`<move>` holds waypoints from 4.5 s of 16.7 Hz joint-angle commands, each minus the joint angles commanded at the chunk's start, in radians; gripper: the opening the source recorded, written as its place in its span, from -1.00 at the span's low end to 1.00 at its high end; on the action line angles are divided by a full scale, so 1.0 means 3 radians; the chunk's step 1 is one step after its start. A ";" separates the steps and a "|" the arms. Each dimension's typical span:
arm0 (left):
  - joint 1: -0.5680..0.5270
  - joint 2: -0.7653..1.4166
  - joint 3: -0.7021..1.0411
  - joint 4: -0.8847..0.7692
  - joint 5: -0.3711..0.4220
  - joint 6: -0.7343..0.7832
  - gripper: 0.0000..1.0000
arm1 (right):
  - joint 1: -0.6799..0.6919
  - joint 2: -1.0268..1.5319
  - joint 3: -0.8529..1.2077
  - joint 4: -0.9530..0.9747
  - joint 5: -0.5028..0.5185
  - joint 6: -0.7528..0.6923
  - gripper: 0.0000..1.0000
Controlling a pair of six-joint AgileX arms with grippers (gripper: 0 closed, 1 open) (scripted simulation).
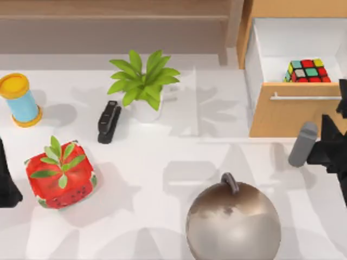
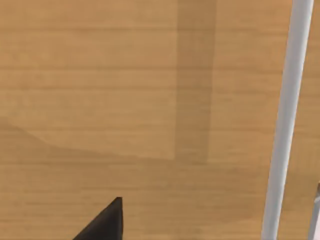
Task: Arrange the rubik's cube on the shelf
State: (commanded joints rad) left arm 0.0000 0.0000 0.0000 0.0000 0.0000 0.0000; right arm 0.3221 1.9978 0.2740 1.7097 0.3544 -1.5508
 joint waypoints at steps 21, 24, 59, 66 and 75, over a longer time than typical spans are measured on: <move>0.0000 0.0000 0.0000 0.0000 0.0000 0.0000 1.00 | 0.0667 0.0038 0.0184 -0.0212 -0.0109 -0.0023 1.00; 0.0000 0.0000 0.0000 0.0000 0.0000 0.0000 1.00 | 0.0855 -0.0022 0.0492 -0.0603 -0.0221 0.0061 1.00; 0.0000 0.0000 0.0000 0.0000 0.0000 0.0000 1.00 | -0.0640 0.1495 0.7245 -1.0606 -0.1145 0.5355 1.00; 0.0000 0.0000 0.0000 0.0000 0.0000 0.0000 1.00 | -0.0658 0.1396 0.7109 -1.0569 -0.1150 0.5335 1.00; 0.0000 0.0000 0.0000 0.0000 0.0000 0.0000 1.00 | -0.0631 0.1463 0.6546 -0.9972 -0.1141 0.5359 1.00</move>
State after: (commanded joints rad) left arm 0.0000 0.0000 0.0000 0.0000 0.0000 0.0000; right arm 0.1327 2.4369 2.2378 -1.2817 0.0120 0.0568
